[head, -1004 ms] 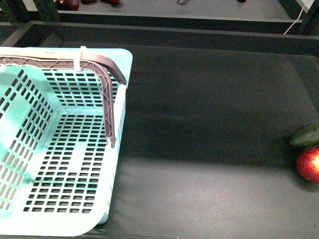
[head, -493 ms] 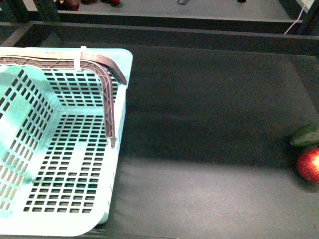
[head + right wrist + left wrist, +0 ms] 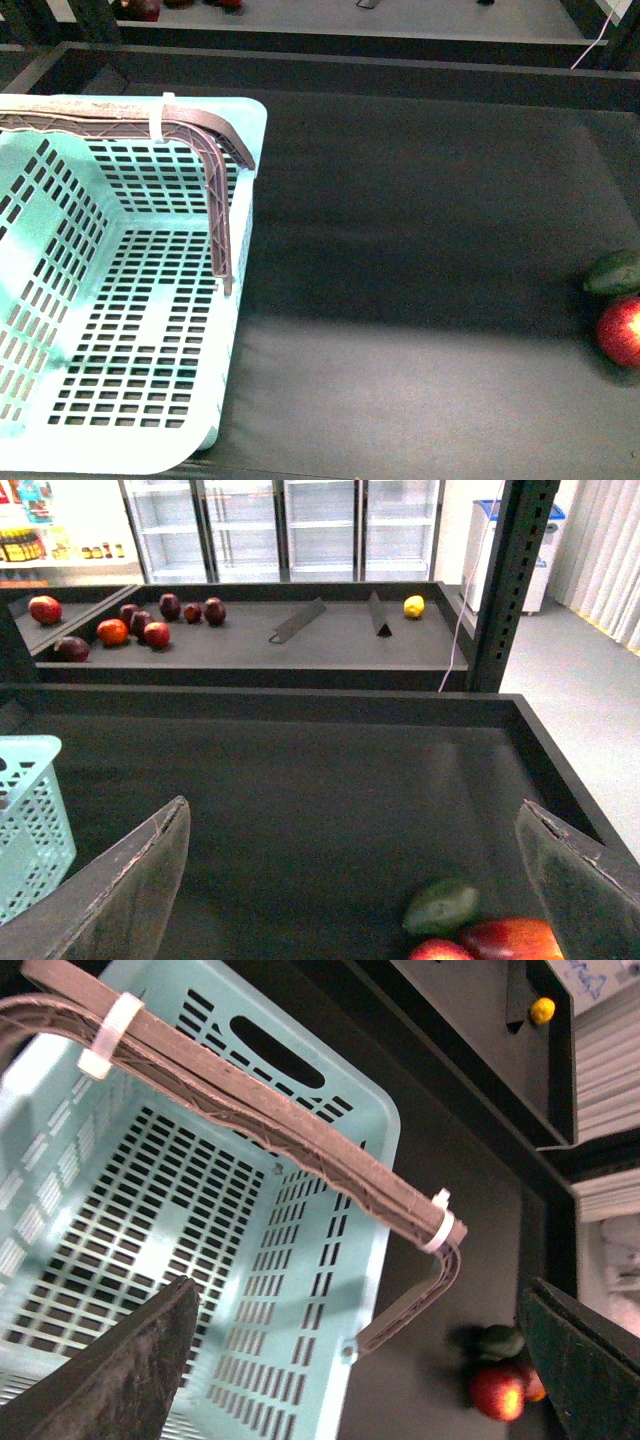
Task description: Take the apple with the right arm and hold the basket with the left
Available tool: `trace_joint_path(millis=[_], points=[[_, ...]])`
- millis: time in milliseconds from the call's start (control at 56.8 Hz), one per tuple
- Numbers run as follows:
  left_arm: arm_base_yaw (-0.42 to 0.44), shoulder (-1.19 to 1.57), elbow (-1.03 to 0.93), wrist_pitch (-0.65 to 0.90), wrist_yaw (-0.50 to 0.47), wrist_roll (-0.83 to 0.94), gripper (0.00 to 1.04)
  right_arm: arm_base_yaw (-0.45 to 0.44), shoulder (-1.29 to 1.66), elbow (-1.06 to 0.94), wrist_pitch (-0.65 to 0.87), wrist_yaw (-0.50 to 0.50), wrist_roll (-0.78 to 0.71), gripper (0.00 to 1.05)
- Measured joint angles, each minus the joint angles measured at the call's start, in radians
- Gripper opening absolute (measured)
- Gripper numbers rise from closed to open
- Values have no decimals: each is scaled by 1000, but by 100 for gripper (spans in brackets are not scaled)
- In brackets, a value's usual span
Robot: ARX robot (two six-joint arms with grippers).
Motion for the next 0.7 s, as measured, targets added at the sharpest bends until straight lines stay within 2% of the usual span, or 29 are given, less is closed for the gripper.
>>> trace_joint_path(millis=[88,211,387,704], points=[[-18,183,96,39,-3,-185,98,0,0,0,0,0,0,96],[-53,361,209,49,-47,-340,98,0,0,0,0,0,0,96],[-86,563,336,52,-91,-459,98,0,0,0,0,0,0,96],[-74,729,393,31,-167,-566,98,0,0,0,0,0,0,96]])
